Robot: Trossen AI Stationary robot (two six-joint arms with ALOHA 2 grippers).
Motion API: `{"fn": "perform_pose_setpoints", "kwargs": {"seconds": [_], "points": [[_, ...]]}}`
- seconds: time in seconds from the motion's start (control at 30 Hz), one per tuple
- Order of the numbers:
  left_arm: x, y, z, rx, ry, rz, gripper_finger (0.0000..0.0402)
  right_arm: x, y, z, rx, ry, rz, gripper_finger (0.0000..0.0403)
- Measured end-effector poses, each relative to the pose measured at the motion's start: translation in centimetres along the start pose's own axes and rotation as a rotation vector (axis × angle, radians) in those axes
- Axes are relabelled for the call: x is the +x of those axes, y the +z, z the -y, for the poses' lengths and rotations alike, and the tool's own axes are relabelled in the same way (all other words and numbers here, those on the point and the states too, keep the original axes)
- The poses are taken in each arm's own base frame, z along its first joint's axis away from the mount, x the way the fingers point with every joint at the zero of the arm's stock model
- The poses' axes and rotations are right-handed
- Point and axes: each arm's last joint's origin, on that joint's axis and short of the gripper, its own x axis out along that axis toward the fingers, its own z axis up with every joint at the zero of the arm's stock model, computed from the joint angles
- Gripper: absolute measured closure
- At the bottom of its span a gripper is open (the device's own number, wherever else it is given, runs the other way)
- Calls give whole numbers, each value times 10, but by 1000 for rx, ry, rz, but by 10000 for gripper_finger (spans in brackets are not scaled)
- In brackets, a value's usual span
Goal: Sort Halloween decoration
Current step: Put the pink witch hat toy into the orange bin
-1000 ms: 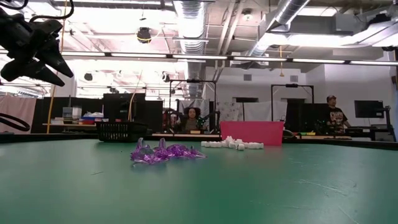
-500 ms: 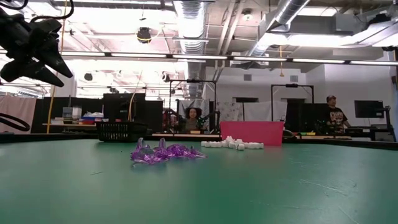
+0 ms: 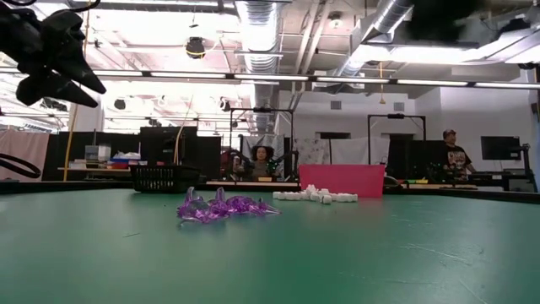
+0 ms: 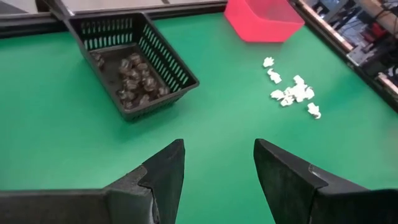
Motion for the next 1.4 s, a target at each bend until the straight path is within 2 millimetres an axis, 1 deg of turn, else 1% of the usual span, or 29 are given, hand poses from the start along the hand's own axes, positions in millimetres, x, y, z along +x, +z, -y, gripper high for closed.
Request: {"fn": "perform_pose_setpoints", "kwargs": {"seconds": [0.1, 0.17, 0.3, 0.4, 0.5, 0.67, 0.77, 0.9, 1.1, 1.23, 1.4], "points": [[0, 0, 0, 6, 2, 1, 219, 17, 13, 7, -74, -84, 102, 275], [0, 0, 0, 8, 7, 4, 219, 35, 20, 11, -124, -115, 121, 275], [0, 0, -1, 9, 9, 4, 219, 74, 35, 17, -170, -103, 177, 275], [0, 0, -1, 10, 10, 4, 219, 98, 43, 26, -154, -102, 195, 265], [0, 0, -1, 11, 11, 4, 219, 114, 46, 36, -88, -112, 186, 244], [0, 0, -1, 11, 12, 3, 219, 129, 46, 45, -50, -145, 167, 206], [0, 0, -1, 12, 13, 3, 219, 139, 44, 46, -45, -137, 175, 197], [0, 0, -1, 12, 13, 2, 219, 150, 40, 48, -21, -147, 161, 199], [0, 0, -1, 12, 13, 3, 219, 149, 39, 55, -18, -224, 153, 216], [0, 0, -1, 13, 13, 2, 219, 149, 44, 59, 8, -223, 171, 225], [0, 0, -1, 13, 14, 2, 219, 150, 47, 63, 23, -227, 178, 226]]}}
